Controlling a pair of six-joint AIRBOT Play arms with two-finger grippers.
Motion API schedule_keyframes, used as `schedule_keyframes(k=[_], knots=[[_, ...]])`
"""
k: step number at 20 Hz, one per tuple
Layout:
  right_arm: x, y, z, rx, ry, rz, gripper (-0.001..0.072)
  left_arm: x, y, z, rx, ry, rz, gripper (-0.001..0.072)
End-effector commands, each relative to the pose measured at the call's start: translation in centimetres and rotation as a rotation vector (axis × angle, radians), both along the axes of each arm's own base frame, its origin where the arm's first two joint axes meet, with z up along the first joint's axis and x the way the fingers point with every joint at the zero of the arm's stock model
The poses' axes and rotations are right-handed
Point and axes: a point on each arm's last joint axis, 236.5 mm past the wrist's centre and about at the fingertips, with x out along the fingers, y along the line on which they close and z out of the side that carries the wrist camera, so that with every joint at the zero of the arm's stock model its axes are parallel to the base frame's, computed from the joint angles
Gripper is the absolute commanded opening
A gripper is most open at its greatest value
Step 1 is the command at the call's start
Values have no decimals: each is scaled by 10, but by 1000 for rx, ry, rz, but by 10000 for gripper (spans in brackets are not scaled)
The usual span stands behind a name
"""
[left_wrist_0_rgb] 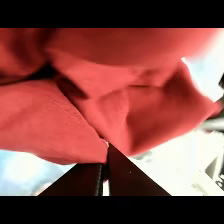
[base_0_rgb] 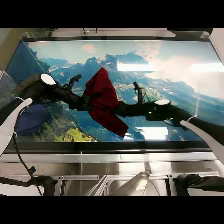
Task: Fold the shirts.
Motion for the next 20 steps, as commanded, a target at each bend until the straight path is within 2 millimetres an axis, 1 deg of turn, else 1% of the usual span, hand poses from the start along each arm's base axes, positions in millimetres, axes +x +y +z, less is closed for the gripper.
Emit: schedule_keyframes(k=[1,2,3,4,5,6,7,8,9,10,11,12,13,14,15,16,17,18,20], knots=[[45,-58,94,45,-224,-98,14,2,6,58,-38,-41,-58,5],[58,-89,131,42,-314,-165,15,6,12,78,-43,-80,-48,5],[66,-124,174,41,-409,-246,14,10,19,102,-47,-129,-32,5],[65,-156,214,38,-499,-319,14,13,26,131,-52,-197,-22,5],[56,-183,255,31,-603,-378,14,15,31,162,-61,-264,-8,7],[41,-201,291,21,-696,-420,14,14,33,195,-82,-345,-4,7],[20,-211,326,9,-797,-453,14,10,30,233,-120,-432,-3,8],[-7,-212,360,-3,-905,-466,15,4,25,277,-170,-540,2,9],[-31,-208,386,-12,-996,-465,14,-4,18,318,-217,-647,2,11],[-64,-200,418,-19,-1111,-454,14,-17,9,365,-265,-775,0,17],[-91,-194,443,-19,-1196,-449,14,-29,1,404,-292,-894,-1,19],[-115,-190,465,-21,-1275,-455,14,-42,-5,433,-311,-988,-8,19],[-130,-188,479,-35,-1335,-461,14,-53,-10,456,-321,-1064,-14,20],[-137,-187,485,-45,-1361,-462,14,-60,-13,470,-309,-1123,-24,21],[-136,-186,484,-42,-1353,-458,14,-61,-15,473,-282,-1152,-37,21],[-124,-186,473,-43,-1300,-445,14,-56,-17,469,-247,-1159,-44,21],[-109,-186,461,-40,-1238,-429,15,-46,-19,459,-214,-1150,-45,22],[-91,-186,445,-48,-1174,-413,14,-29,-22,443,-181,-1125,-40,22],[-46,-188,405,-81,-1033,-388,15,11,-28,399,-135,-1037,-20,23]])
